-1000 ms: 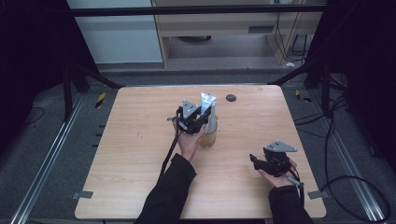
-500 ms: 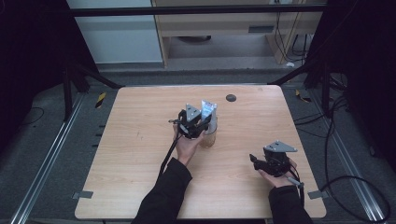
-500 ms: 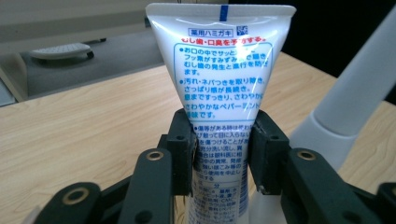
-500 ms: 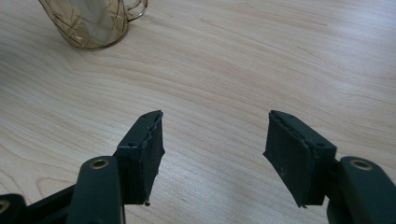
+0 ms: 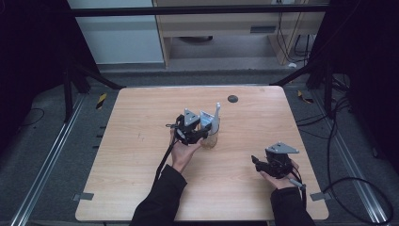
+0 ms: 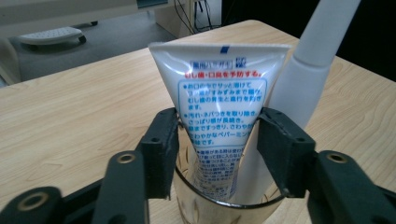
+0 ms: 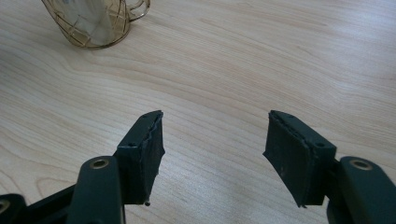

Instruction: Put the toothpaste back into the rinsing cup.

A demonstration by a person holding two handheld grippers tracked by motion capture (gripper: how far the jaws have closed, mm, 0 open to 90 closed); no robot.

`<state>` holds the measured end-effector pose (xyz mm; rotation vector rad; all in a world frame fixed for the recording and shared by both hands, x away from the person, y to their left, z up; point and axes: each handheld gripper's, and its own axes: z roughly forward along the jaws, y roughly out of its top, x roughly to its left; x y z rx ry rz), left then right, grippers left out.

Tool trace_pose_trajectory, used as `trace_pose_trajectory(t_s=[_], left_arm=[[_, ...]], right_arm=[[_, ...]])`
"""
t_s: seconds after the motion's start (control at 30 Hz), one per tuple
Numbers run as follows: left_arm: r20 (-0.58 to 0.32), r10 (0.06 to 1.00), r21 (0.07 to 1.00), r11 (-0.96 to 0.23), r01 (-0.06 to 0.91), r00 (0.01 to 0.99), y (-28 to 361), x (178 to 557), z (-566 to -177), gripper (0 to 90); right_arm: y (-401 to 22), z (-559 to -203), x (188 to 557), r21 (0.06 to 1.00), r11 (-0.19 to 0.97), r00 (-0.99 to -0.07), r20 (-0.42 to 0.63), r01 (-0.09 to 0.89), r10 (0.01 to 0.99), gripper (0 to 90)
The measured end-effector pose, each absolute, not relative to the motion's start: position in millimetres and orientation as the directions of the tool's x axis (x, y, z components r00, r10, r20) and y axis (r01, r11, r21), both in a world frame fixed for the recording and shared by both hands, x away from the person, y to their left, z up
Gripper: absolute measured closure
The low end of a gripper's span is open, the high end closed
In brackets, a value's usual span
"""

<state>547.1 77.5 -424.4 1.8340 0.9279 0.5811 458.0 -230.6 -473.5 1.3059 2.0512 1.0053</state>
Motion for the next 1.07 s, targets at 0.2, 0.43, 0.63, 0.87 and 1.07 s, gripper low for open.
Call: trace_pose_trajectory(t_s=[0.2, 0.43, 0.63, 0.87, 1.07], left_arm=[[0.004, 0.797, 0.907, -0.258, 0.334, 0.604, 91, 526, -410, 45.4], [0.002, 0.803, 0.88, -0.284, 0.379, 0.596, 116, 506, -412, 41.4], [-0.009, 0.796, 0.855, -0.308, 0.417, 0.606, 146, 495, -423, 37.2], [0.014, 0.817, 0.834, -0.327, 0.444, 0.576, 194, 478, -441, 32.6], [0.001, 0.852, 0.826, -0.296, 0.479, 0.523, 231, 464, -456, 30.8]], right_arm=[[-230, -473, 457, 0.8, 0.263, -0.409, -0.024, 0.539, 0.912, 36.8], [-229, -473, 456, 0.8, 0.262, -0.409, -0.022, 0.54, 0.912, 35.6], [-229, -473, 453, 0.808, 0.252, -0.405, -0.019, 0.532, 0.914, 29.6], [-232, -476, 454, 0.806, 0.221, -0.383, 0.008, 0.549, 0.924, 22.6], [-232, -478, 454, 0.803, 0.213, -0.374, 0.013, 0.557, 0.927, 19.7]])
